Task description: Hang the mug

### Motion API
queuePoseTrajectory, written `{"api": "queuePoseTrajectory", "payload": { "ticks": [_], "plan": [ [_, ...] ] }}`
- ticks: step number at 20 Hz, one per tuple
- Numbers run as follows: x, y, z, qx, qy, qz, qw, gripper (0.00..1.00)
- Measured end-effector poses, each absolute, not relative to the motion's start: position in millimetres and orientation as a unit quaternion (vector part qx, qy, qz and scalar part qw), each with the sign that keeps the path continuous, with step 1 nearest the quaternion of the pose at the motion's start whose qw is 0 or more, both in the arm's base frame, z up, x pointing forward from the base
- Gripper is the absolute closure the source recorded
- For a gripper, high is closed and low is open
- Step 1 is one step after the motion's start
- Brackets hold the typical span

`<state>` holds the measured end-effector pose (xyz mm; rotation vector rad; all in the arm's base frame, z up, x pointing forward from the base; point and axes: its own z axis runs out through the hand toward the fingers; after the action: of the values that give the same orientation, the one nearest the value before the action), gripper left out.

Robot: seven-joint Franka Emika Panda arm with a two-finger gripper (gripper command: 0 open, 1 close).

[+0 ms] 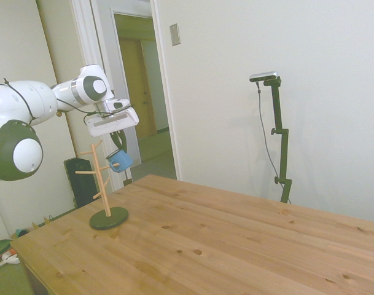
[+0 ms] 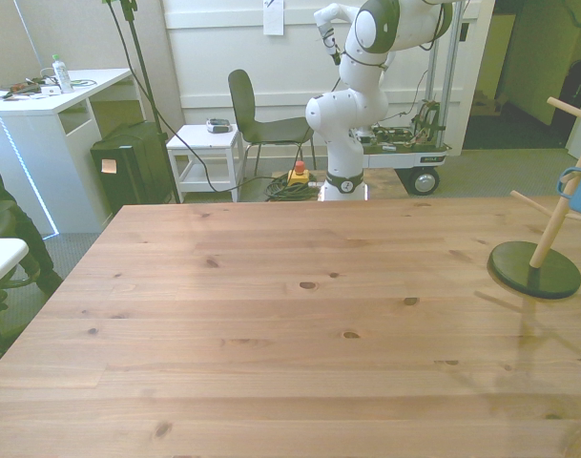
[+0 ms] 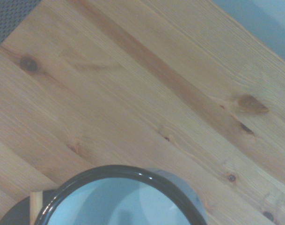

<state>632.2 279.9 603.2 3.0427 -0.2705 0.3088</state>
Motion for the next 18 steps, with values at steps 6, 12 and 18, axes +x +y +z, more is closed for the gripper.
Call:
{"api": "queuePoseTrajectory", "payload": {
  "ticks": [6,12,18],
  "plan": [
    [626,289,608,0.99,-0.085,0.104,0.033,1.0],
    [622,288,606,0.99,-0.093,0.101,0.037,0.0],
    [616,288,604,0.989,-0.101,0.097,0.04,0.0]
  ]
}}
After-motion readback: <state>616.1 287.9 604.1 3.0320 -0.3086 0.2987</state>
